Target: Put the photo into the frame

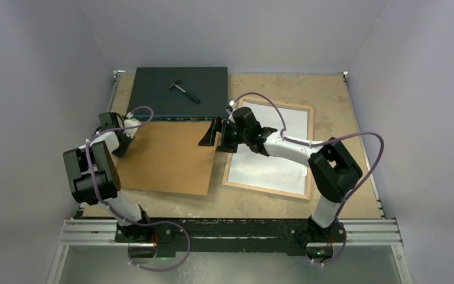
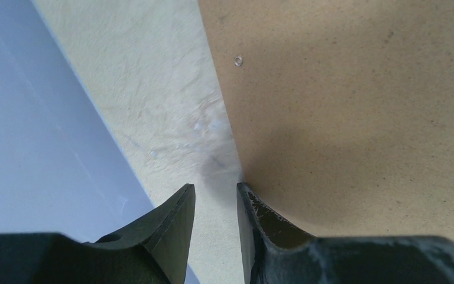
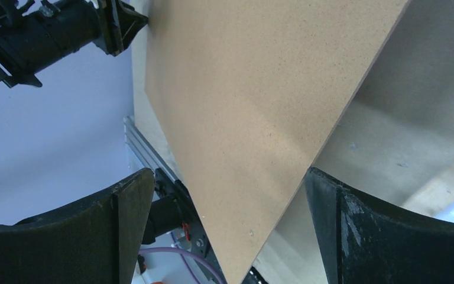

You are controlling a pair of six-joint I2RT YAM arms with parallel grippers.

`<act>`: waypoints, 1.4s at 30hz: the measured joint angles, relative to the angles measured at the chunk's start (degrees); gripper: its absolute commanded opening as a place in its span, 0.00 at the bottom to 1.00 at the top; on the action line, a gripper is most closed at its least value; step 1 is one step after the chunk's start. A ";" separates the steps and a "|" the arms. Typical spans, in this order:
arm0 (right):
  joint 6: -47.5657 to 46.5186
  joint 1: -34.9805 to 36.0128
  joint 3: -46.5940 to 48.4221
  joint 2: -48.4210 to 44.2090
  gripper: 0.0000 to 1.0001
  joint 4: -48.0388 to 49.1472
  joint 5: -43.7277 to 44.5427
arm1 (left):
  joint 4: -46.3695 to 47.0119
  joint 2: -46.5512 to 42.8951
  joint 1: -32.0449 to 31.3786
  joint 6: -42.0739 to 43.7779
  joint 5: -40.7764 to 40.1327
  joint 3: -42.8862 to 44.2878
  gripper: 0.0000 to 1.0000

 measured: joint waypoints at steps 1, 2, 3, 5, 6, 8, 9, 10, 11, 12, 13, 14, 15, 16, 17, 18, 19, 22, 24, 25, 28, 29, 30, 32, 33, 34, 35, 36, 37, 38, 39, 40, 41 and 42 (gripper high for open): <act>0.22 -0.44 -0.79 -0.72 0.99 0.02 0.13 | 0.00 -0.09 -0.92 0.11 -0.11 -0.13 0.33; 0.46 -0.87 -1.64 -1.44 0.99 0.13 0.24 | -0.28 -0.11 -1.97 0.11 -0.52 -0.13 0.33; 0.63 -1.22 -2.27 -1.92 0.99 0.24 0.37 | -0.55 -0.11 -2.99 0.11 -0.90 -0.11 0.32; 1.05 -2.01 -3.76 -2.91 0.99 0.48 0.66 | -1.33 -0.13 -4.79 0.11 -1.86 -0.09 0.32; 1.27 -2.40 -4.59 -3.34 0.99 0.83 0.92 | -1.70 -0.13 -5.44 0.09 -2.21 -0.07 0.32; 1.60 -3.26 -6.49 -4.55 0.99 1.33 1.38 | -2.75 -0.17 -7.15 0.09 -2.58 0.13 0.32; 1.79 -3.69 -7.52 -5.29 0.99 1.55 1.40 | -3.23 -0.17 -7.85 0.04 -2.56 0.24 0.32; 2.01 -4.13 -8.72 -6.23 0.99 1.86 1.40 | -3.69 -0.17 -8.39 0.02 -2.49 0.35 0.31; 2.16 -4.48 -9.66 -7.04 0.99 2.12 1.40 | -4.31 -0.17 -9.14 -0.11 -2.38 0.55 0.31; 2.34 -5.03 -11.17 -8.26 0.99 2.91 1.36 | -4.79 -0.17 -9.86 -0.26 -2.34 0.66 0.31; 2.54 -5.44 -12.11 -9.09 0.99 3.17 1.36 | -5.16 -0.20 -10.62 -0.48 -2.21 0.68 0.31; 2.71 -6.05 -13.35 -10.19 0.99 3.69 1.38 | -5.49 -0.22 -11.43 -0.52 -2.12 0.70 0.31; 2.78 -6.67 -14.53 -11.23 0.99 4.17 1.36 | -5.68 -0.26 -12.31 -0.59 -1.84 0.76 0.31; 2.82 -7.30 -15.61 -12.09 0.98 4.55 1.38 | -5.79 -0.26 -12.98 -0.68 -1.60 0.81 0.31; 2.84 -7.82 -16.46 -12.66 0.99 4.85 1.36 | -5.88 -0.28 -13.77 -0.94 -1.36 0.90 0.30; 2.91 -8.50 -17.68 -13.25 0.99 5.40 1.38 | -5.95 -0.28 -14.45 -1.11 -0.96 0.94 0.30; 2.91 -8.92 -18.43 -13.44 0.98 5.68 1.36 | -6.03 -0.28 -14.88 -1.44 -0.74 1.01 0.30; 2.91 -9.79 -20.28 -13.22 0.98 6.10 1.31 | -6.40 -0.35 -15.72 -1.99 0.11 1.14 0.29; 2.71 -10.12 -21.14 -12.83 0.97 6.05 0.94 | -6.60 -0.37 -15.78 -2.16 0.79 1.25 0.28; 2.60 -10.29 -21.29 -12.52 0.97 6.08 0.68 | -6.62 -0.37 -15.85 -2.38 1.03 1.29 0.28; 1.99 -10.47 -21.31 -11.82 0.97 6.60 -0.13 | -6.51 -0.48 -16.17 -3.19 2.32 1.31 0.27; 1.66 -10.47 -21.31 -11.74 0.96 6.75 -0.17 | -6.45 -0.59 -16.33 -3.39 2.73 1.29 0.27; 1.44 -10.47 -21.31 -11.69 0.96 6.82 -0.20 | -6.45 -0.66 -16.41 -3.43 3.10 1.29 0.27; 0.98 -10.47 -21.31 -11.65 0.96 6.86 -0.17 | -6.43 -0.81 -16.44 -3.58 3.82 1.25 0.27; 0.66 -10.47 -21.31 -11.54 0.96 6.84 -0.17 | -6.45 -0.85 -16.46 -3.63 4.33 1.25 0.26; 0.39 -10.47 -21.31 -11.45 0.96 6.80 -0.15 | -6.47 -0.87 -16.48 -3.67 4.61 1.25 0.26; -0.09 -10.47 -21.31 -11.41 0.96 6.40 -0.11 | -6.49 -0.87 -16.48 -3.87 4.81 1.25 0.26; -0.50 -10.47 -21.31 -11.43 0.95 5.99 -0.07 | -6.49 -0.90 -16.48 -4.00 4.90 1.25 0.26; -0.96 -10.49 -21.31 -11.43 0.94 5.70 0.04 | -6.49 -0.90 -16.48 -4.04 4.94 1.22 0.26; -1.49 -10.51 -21.31 -11.45 0.93 5.22 0.24 | -6.47 -0.90 -16.48 -4.24 4.94 1.22 0.26; -2.08 -10.60 -21.31 -11.56 0.93 4.50 0.46 | -6.43 -0.90 -16.48 -4.42 5.01 1.18 0.25; -2.60 -10.69 -21.31 -11.78 0.92 3.63 0.76 | -6.43 -0.92 -16.48 -4.44 5.03 1.16 0.25; -3.06 -10.73 -21.31 -12.15 0.91 2.82 1.18 | -6.40 -0.96 -16.48 -4.44 5.03 1.14 0.25; -3.58 -10.80 -21.31 -12.66 0.91 2.14 1.46 | -6.38 -0.96 -16.48 -4.44 5.05 1.11 0.25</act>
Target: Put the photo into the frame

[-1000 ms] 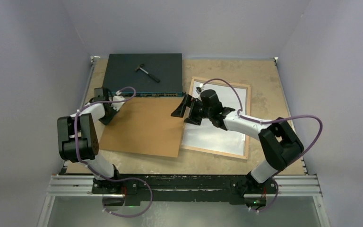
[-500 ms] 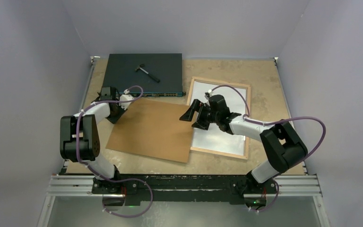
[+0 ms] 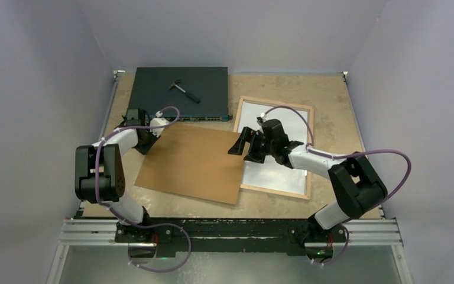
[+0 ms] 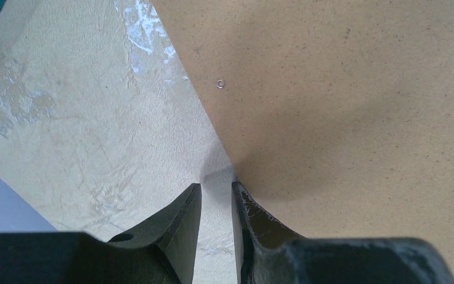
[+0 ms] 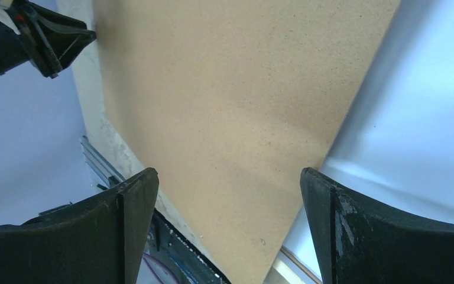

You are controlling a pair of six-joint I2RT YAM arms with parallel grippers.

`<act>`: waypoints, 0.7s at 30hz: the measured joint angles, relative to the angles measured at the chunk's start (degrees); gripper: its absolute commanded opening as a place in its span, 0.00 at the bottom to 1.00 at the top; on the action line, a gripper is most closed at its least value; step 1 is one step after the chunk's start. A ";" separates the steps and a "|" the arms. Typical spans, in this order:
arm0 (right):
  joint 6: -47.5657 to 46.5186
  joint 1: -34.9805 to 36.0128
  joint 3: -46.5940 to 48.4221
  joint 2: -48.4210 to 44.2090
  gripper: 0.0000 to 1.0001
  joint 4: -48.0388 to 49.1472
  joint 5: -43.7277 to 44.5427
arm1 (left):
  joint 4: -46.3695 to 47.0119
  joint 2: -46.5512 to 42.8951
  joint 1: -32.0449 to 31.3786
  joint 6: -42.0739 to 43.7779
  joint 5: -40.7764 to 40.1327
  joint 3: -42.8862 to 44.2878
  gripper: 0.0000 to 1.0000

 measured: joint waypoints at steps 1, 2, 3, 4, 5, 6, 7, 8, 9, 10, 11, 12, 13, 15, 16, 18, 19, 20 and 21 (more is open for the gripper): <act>-0.42 -0.07 0.00 -0.55 0.90 -0.44 0.15 | -0.02 -0.02 0.00 0.00 0.00 0.00 0.25; -0.61 -0.07 -0.02 -1.07 0.90 -0.70 0.24 | -0.02 -0.02 0.00 -0.02 0.00 0.00 0.24; -0.96 -0.07 -0.07 -1.68 0.89 -0.92 0.33 | -0.02 -0.02 0.00 -0.02 0.00 0.00 0.24; -1.33 -0.07 -0.07 -1.95 0.88 -1.01 0.35 | -0.04 -0.02 0.00 -0.02 0.00 0.00 0.23; -1.62 -0.11 -0.07 -2.27 0.87 -0.96 0.33 | -0.04 -0.04 0.00 -0.02 0.00 0.00 0.23; -1.88 -0.11 -0.09 -2.29 0.87 -0.94 0.35 | -0.07 -0.04 0.00 -0.02 0.02 0.00 0.23; -2.05 -0.11 -0.17 -2.21 0.86 -0.94 0.35 | -0.09 -0.04 0.00 -0.02 0.02 0.00 0.23; -2.27 -0.11 -0.28 -2.12 0.86 -0.98 0.35 | -0.11 -0.04 0.00 -0.02 0.04 0.00 0.22; -2.47 -0.11 -0.37 -2.03 0.86 -1.11 0.33 | -0.13 -0.04 0.00 -0.02 0.07 0.00 0.22; -2.62 -0.11 -0.39 -1.84 0.86 -1.31 0.33 | -0.15 -0.04 0.00 -0.02 0.11 0.00 0.22; -2.80 -0.11 -0.39 -1.64 0.86 -1.44 0.35 | -0.17 -0.04 0.00 -0.02 0.13 0.00 0.22; -2.97 -0.11 -0.39 -1.53 0.86 -1.64 0.35 | -0.20 -0.04 0.00 -0.02 0.15 0.00 0.22; -3.10 -0.11 -0.39 -1.49 0.86 -2.01 0.37 | -0.22 -0.04 0.00 -0.02 0.17 0.02 0.22; -3.41 -0.11 -0.48 -1.49 0.86 -2.54 0.46 | -0.22 -0.04 0.00 -0.02 0.20 0.02 0.21; -3.52 -0.11 -0.63 -1.49 0.86 -2.60 0.48 | -0.22 -0.04 0.00 -0.02 0.20 0.02 0.21; -3.78 -0.11 -1.22 -1.49 0.86 -2.60 0.61 | -0.24 -0.04 0.00 -0.02 0.22 0.02 0.21; -3.82 -0.11 -1.55 -1.49 0.86 -2.60 0.63 | -0.24 -0.04 0.00 -0.04 0.22 0.02 0.21; -3.85 -0.11 -1.99 -1.49 0.86 -2.58 0.81 | -0.26 -0.04 0.00 -0.04 0.24 0.02 0.21; -3.85 -0.11 -2.45 -1.46 0.86 -2.47 1.05 | -0.26 -0.04 0.00 -0.04 0.26 0.02 0.21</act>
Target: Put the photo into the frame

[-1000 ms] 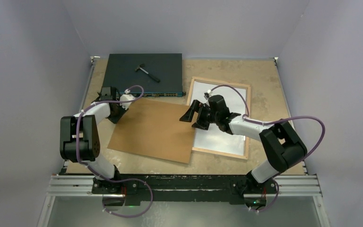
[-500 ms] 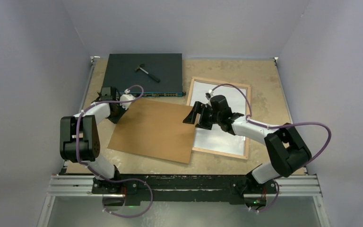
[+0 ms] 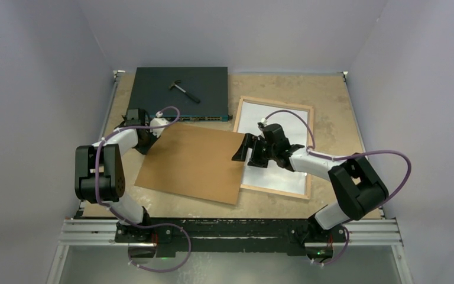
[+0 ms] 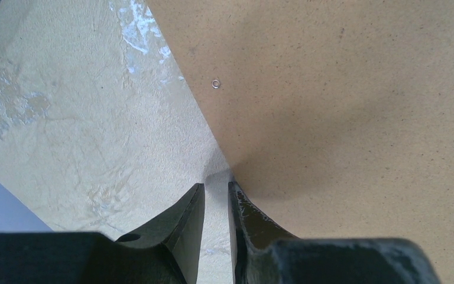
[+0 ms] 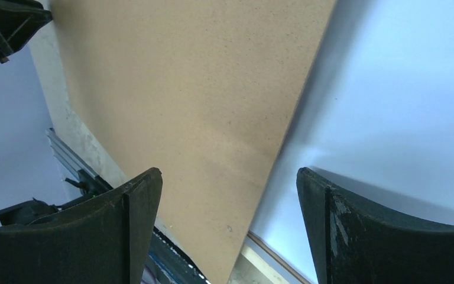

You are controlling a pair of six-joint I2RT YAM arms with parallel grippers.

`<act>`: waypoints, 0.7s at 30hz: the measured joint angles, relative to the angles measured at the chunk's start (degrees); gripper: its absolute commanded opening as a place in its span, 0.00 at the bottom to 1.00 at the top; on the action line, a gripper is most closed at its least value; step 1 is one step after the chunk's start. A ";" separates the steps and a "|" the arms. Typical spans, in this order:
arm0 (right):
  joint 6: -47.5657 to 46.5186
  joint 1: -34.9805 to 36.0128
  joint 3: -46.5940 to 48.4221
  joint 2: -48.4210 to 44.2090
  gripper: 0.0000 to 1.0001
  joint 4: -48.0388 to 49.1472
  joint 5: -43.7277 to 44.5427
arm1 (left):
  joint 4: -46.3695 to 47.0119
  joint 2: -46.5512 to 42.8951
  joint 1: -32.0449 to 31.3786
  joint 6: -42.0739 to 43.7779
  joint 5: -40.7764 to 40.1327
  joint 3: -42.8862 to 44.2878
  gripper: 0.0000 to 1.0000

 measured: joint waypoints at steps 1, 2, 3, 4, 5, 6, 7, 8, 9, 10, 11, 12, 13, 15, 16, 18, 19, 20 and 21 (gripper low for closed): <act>0.00 0.00 -0.35 0.00 0.86 0.11 0.13 | -0.02 0.00 0.00 0.00 0.00 0.00 0.20; 0.02 0.00 -0.57 0.04 0.85 0.35 0.24 | -0.02 0.00 0.00 0.00 0.02 0.00 0.20; 0.09 0.00 -0.81 0.09 0.85 0.85 0.24 | -0.02 0.00 0.00 0.00 0.04 0.00 0.20; 0.17 0.00 -0.94 0.11 0.84 1.27 0.22 | -0.04 0.00 0.00 0.00 0.09 0.00 0.19; 0.46 0.00 -1.03 0.13 0.84 1.95 0.17 | -0.07 0.00 0.00 0.00 0.11 0.00 0.19; 0.79 0.00 -1.05 0.13 0.83 2.91 0.13 | -0.09 0.02 0.00 -0.02 0.13 0.00 0.19; 1.07 0.00 -1.05 0.20 0.82 3.91 -0.07 | -0.11 0.02 0.00 -0.04 0.15 0.00 0.19; 1.31 0.00 -1.05 0.28 0.81 4.76 -0.28 | -0.13 0.02 0.00 -0.04 0.17 0.00 0.18; 1.51 0.00 -1.05 0.50 0.81 5.64 -0.70 | -0.13 0.04 0.00 -0.07 0.17 0.00 0.18; 1.77 0.00 -1.05 0.83 0.80 5.95 -0.98 | -0.13 0.04 0.00 -0.13 0.17 0.00 0.18; 2.10 -0.17 -1.05 1.27 0.80 6.27 -1.25 | -0.15 0.04 0.00 -0.20 0.20 0.00 0.18; 2.40 -0.35 -1.05 1.66 0.80 6.60 -1.44 | -0.17 0.04 0.00 -0.24 0.20 0.02 0.17; 2.64 -0.52 -1.07 2.08 0.79 6.95 -1.70 | -0.17 0.07 0.00 -0.31 0.20 0.02 0.17; 3.23 -0.70 -1.20 2.82 0.79 8.00 -2.29 | -0.20 0.07 0.00 -0.39 0.24 0.04 0.17; 3.56 -0.68 -1.27 3.17 0.79 8.35 -2.56 | -0.22 0.07 0.00 -0.39 0.26 0.04 0.16; 4.04 -0.63 -1.81 3.69 0.78 9.64 -2.99 | -0.24 0.07 0.00 -0.39 0.33 0.04 0.16; 4.26 -0.63 -2.05 3.74 0.78 10.10 -3.28 | -0.28 0.09 0.00 -0.39 0.35 0.04 0.16; 4.59 -0.63 -2.34 3.74 0.77 10.60 -3.61 | -0.31 0.09 0.00 -0.39 0.37 0.04 0.16; 4.81 -0.63 -2.62 3.74 0.76 11.04 -3.98 | -0.33 0.09 0.00 -0.39 0.39 0.04 0.15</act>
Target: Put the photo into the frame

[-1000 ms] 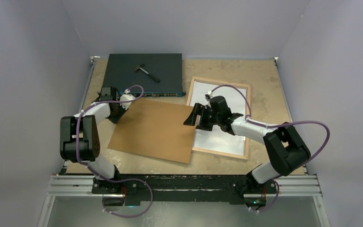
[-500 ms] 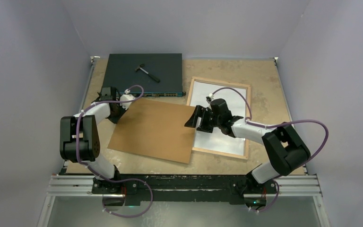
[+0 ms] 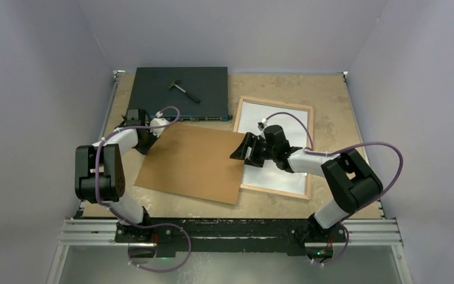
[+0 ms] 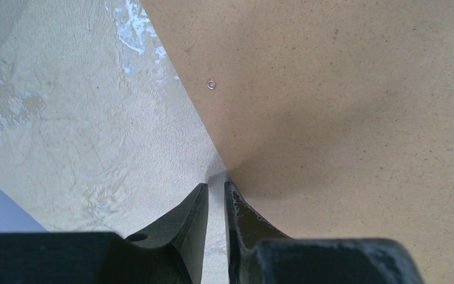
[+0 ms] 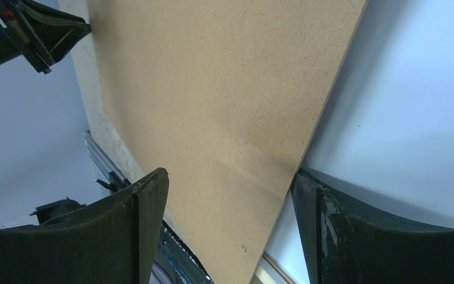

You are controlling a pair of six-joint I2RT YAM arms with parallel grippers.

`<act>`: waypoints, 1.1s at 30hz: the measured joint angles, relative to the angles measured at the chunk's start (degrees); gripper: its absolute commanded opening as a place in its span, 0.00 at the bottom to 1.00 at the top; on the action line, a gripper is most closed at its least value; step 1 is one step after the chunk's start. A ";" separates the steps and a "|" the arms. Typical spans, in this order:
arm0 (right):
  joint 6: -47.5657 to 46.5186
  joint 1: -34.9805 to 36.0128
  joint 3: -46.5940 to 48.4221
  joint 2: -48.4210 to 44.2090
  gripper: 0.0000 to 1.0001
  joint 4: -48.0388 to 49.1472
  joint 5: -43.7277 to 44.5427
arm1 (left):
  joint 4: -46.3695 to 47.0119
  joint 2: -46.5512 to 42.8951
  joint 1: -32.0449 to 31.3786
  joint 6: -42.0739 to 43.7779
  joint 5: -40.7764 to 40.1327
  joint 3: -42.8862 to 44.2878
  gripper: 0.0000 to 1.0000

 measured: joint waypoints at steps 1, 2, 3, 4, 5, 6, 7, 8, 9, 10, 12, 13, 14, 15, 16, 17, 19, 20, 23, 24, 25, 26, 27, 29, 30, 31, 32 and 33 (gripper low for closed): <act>0.33 -0.04 -0.35 0.00 0.75 0.44 -0.31 | 0.00 0.02 0.00 0.00 0.00 0.00 0.15; 0.68 -0.04 -0.61 0.00 0.73 0.81 -0.59 | -0.04 0.00 0.00 0.00 0.04 0.02 0.15; 0.98 -0.04 -1.01 0.00 0.72 1.36 -0.85 | -0.07 0.02 0.00 0.00 0.07 0.02 0.15; 1.46 -0.07 -1.46 0.00 0.70 2.10 -1.22 | -0.11 0.02 0.00 -0.02 0.13 0.04 0.15; 2.03 -0.15 -2.10 0.02 0.67 3.10 -1.70 | -0.20 0.02 0.00 -0.02 0.17 0.11 0.15; 2.67 -0.24 -2.58 0.04 0.63 3.96 -2.05 | -0.28 0.04 0.00 -0.02 0.24 0.15 0.15; 3.17 -0.35 -2.91 0.13 0.60 4.72 -2.34 | -0.39 0.07 0.00 -0.02 0.35 0.22 0.15; 3.91 -0.55 -3.37 0.44 0.58 6.01 -2.78 | -0.50 0.09 0.00 0.00 0.44 0.31 0.15; 4.57 -0.79 -3.76 0.83 0.56 7.28 -3.19 | -0.63 0.15 0.02 -0.02 0.37 0.37 0.15; 5.49 -1.03 -4.26 1.40 0.56 9.05 -3.52 | -0.74 0.24 0.09 0.00 0.37 0.48 0.14; 7.63 -1.46 -5.66 2.69 0.56 13.25 -4.44 | -0.94 0.39 0.17 0.00 0.24 0.70 0.14; 9.01 -1.55 -6.51 3.23 0.56 15.85 -4.98 | -1.05 0.48 0.17 0.00 0.13 0.79 0.14; 10.40 -1.55 -7.28 3.72 0.56 18.45 -5.70 | -1.18 0.57 0.17 0.00 0.15 0.87 0.14; 11.82 -1.51 -7.85 4.04 0.56 21.20 -6.64 | -1.22 0.59 0.17 0.02 0.15 0.90 0.14; 12.90 -1.42 -8.13 4.24 0.56 23.41 -7.48 | -1.25 0.59 0.17 0.02 0.15 0.90 0.14; 14.12 -1.18 -8.20 4.44 0.55 26.16 -8.35 | -1.27 0.59 0.17 0.02 0.17 0.90 0.14; 16.06 -0.63 -8.20 4.59 0.49 31.34 -9.81 | -1.51 0.61 0.17 0.00 1.01 1.03 0.14; 16.83 -0.31 -8.20 4.57 0.45 33.51 -10.67 | -1.84 0.59 0.11 0.00 1.90 1.16 0.14; 18.23 0.26 -8.15 4.57 0.31 37.07 -11.89 | -3.04 0.55 -0.04 -0.02 4.85 1.66 0.15; 18.40 0.35 -8.09 4.57 0.24 37.33 -12.17 | -3.61 0.55 -0.04 -0.02 5.75 1.88 0.17; 18.51 0.37 -8.02 4.55 0.19 37.22 -12.22 | -4.37 0.55 -0.04 -0.04 6.71 2.16 0.20; 18.40 0.37 -7.87 4.42 0.17 36.72 -12.35 | -5.35 0.55 -0.09 -0.02 7.48 2.45 0.23; 18.23 0.26 -7.74 4.09 0.15 35.89 -12.37 | -6.32 0.55 -0.15 -0.02 7.78 2.78 0.29; 17.59 0.00 -7.13 2.80 0.09 33.03 -12.15 | -9.49 0.39 -0.11 -0.11 8.59 4.26 0.42; 17.22 0.02 -6.60 2.12 0.06 31.52 -12.02 | -11.61 0.13 -0.11 -0.11 9.92 5.07 0.47; 16.94 0.13 -5.75 1.20 0.03 29.33 -11.78 | -14.34 -0.52 -0.44 -0.07 11.34 5.90 0.53; 16.70 0.26 -4.87 0.24 0.00 27.43 -11.63 | -17.14 -1.38 -0.79 0.07 12.61 6.97 0.60; 16.63 0.33 -4.00 -0.70 0.00 25.75 -11.61 | -19.32 -2.27 -1.03 0.15 13.57 8.20 0.71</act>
